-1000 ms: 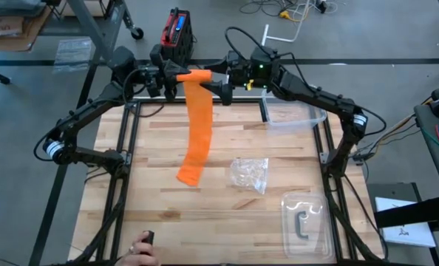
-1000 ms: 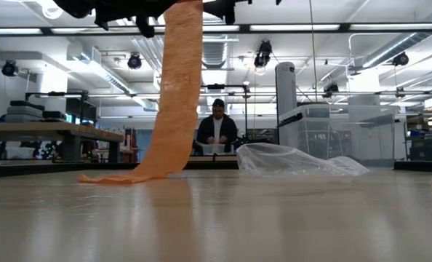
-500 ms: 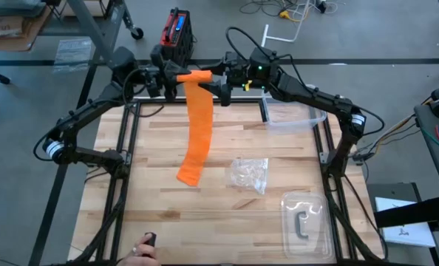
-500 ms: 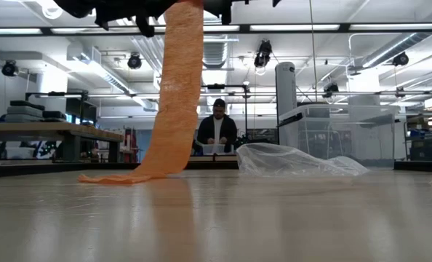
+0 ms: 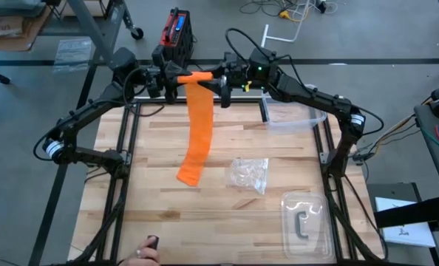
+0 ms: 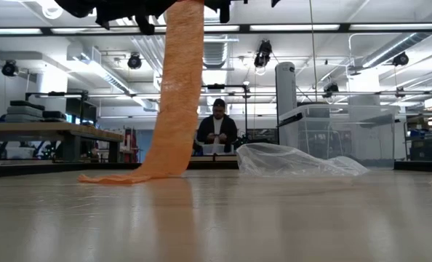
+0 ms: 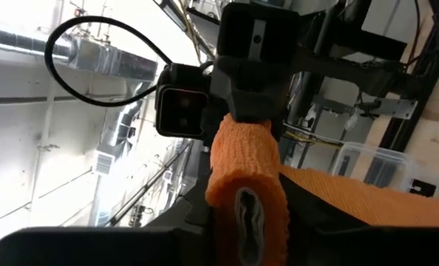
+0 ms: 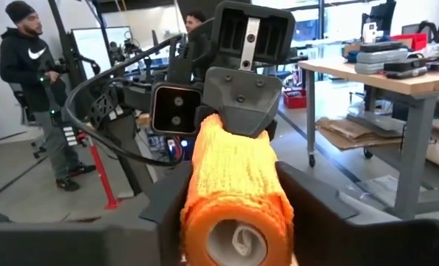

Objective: Roll bandage
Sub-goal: Roll the orange bandage

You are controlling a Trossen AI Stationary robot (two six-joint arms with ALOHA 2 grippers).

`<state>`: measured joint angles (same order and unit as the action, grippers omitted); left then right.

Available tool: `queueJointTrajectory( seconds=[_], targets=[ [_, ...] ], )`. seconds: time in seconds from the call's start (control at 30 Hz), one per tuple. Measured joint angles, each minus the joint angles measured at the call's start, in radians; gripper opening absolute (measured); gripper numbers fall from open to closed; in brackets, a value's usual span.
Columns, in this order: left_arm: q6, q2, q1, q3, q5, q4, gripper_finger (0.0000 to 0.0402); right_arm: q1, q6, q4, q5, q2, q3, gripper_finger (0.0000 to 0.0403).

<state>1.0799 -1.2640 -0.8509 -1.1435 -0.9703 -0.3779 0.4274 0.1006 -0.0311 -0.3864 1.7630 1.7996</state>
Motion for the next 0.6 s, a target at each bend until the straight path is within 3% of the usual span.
queueJointTrajectory(
  seconds=[0.13, 0.3, 0.4, 0.5, 0.6],
  targets=[
    [-0.126, 0.0, 0.0, 0.0, 0.001, -0.003, 0.0092, 0.0, -0.033, 0.0, 0.001, 0.0, 0.0, 0.0108],
    [-0.402, 0.002, -0.001, 0.001, 0.007, -0.001, 0.0128, 0.002, -0.072, 0.0, -0.002, 0.0, 0.0, 0.0087],
    [-0.624, 0.012, -0.007, 0.002, 0.045, 0.013, 0.0166, 0.002, -0.142, 0.003, -0.003, -0.003, 0.0, 0.0087],
    [-0.949, 0.021, -0.013, 0.002, 0.102, 0.059, 0.0213, 0.002, -0.265, 0.019, 0.001, -0.009, 0.0, 0.0088],
    [-1.167, 0.021, -0.018, 0.002, 0.08, 0.159, 0.0254, 0.001, -0.402, 0.054, -0.007, -0.009, 0.0, 0.0085]
  ],
)
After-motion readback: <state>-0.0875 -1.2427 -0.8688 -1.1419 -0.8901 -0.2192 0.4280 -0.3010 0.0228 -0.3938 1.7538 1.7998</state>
